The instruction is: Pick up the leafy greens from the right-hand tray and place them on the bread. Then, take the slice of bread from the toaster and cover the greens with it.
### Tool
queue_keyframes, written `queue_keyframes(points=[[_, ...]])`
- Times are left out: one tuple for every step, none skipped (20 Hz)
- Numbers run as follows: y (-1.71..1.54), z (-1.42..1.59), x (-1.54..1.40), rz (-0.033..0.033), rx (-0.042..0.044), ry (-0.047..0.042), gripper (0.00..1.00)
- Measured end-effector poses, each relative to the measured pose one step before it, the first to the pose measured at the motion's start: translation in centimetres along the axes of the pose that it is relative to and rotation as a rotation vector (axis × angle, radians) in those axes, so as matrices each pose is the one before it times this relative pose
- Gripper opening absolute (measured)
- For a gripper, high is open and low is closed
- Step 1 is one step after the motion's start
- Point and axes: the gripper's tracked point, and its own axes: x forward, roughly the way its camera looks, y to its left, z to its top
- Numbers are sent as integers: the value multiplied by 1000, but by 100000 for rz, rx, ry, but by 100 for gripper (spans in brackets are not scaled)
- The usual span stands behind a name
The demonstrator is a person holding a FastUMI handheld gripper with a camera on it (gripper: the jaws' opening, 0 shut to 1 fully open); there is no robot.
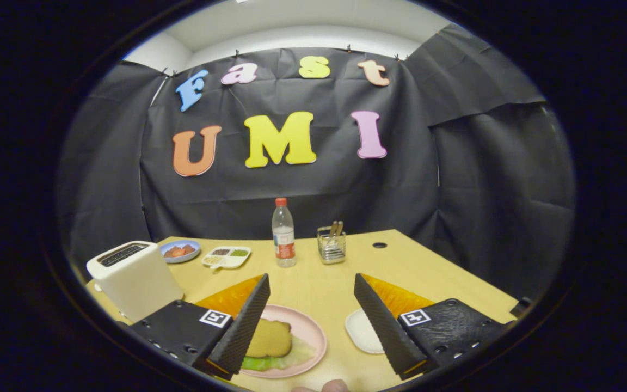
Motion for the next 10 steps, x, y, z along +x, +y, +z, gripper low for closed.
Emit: queue_keyframes(points=[[-1053,1218,-339,-576,-948,-2099,96],[-1168,1315,-486,-803,-699,-2121,97],[-1022,1310,-617,-588,-891,-2419,96],[-974,1367,-681,-380,-554,-2411,96],[-710,1176,-709,690,423,-1658,97],[-591,1100,-807,598,708,-1284,97],[-717,927,-832,98,344,-1324,96],[-687,1107,-839,-240,-512,-2012,96],[-548,1039,-831,123,-745,-1945,96],[-330,781,-954,568,-182,-1342,96]])
